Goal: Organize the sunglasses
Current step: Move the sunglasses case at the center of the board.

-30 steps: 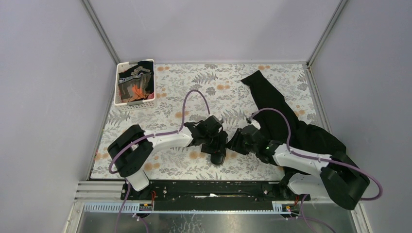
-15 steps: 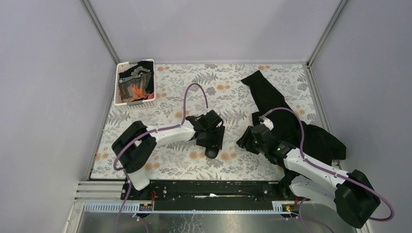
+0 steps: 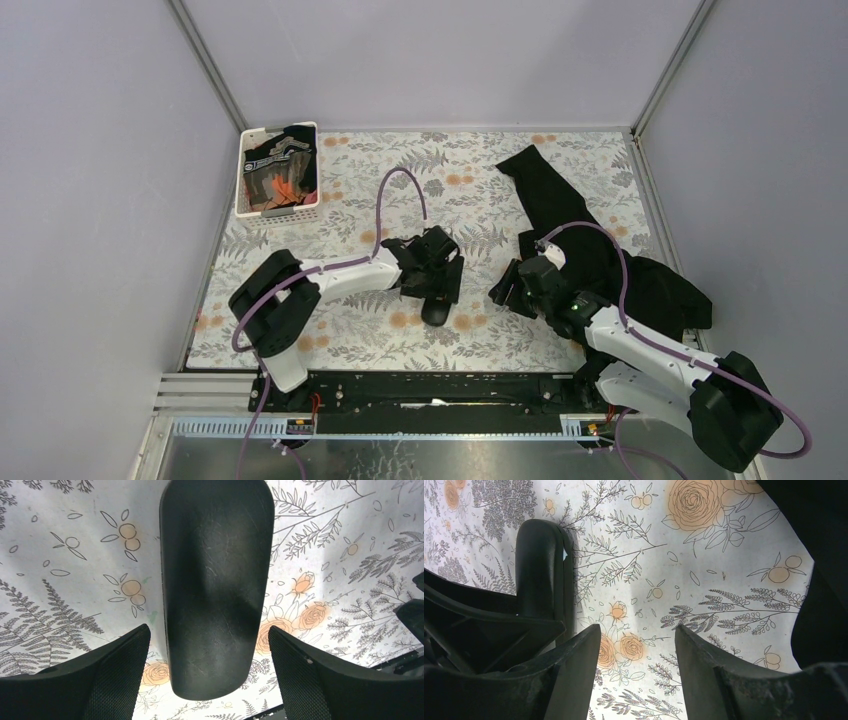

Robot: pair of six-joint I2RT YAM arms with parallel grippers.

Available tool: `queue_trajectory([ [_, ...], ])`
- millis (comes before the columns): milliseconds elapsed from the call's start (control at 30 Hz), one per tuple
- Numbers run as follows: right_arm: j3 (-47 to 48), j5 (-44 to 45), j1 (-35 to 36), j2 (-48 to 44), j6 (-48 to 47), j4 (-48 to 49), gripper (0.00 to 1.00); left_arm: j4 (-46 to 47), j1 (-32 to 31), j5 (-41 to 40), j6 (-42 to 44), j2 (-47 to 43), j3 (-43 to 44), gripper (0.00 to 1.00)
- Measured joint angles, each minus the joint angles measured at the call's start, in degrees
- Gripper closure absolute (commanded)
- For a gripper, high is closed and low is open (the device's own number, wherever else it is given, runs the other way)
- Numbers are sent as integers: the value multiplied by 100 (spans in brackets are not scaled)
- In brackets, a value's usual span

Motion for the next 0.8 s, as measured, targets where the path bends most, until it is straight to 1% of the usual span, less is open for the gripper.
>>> queue_trajectory([
  [133, 0, 4, 0, 0, 0, 0, 36, 0, -9, -122, 4, 52, 2, 21],
  [233, 0, 13, 0, 0, 0, 0, 35, -17, -59, -295, 9, 146, 59, 36],
  [267, 0, 15, 0, 0, 0, 2, 35, -28, -85, -367, 15, 201, 109, 39],
  [333, 0, 15, 0, 0, -2, 2, 35, -90, -114, -468, 33, 293, 223, 43],
  [500, 0, 15, 0, 0, -4, 0, 35, -138, -114, -715, 83, 385, 354, 45],
  [600, 0, 15, 0, -15, -4, -11, 35, -227, 28, -820, 153, 439, 476, 44],
  [733, -2, 35, -2, -173, -26, -20, 32, -256, 575, -855, 210, 498, 638, 42],
  [800, -2, 42, -2, -229, -44, -20, 31, -293, 970, -894, 219, 629, 809, 40],
])
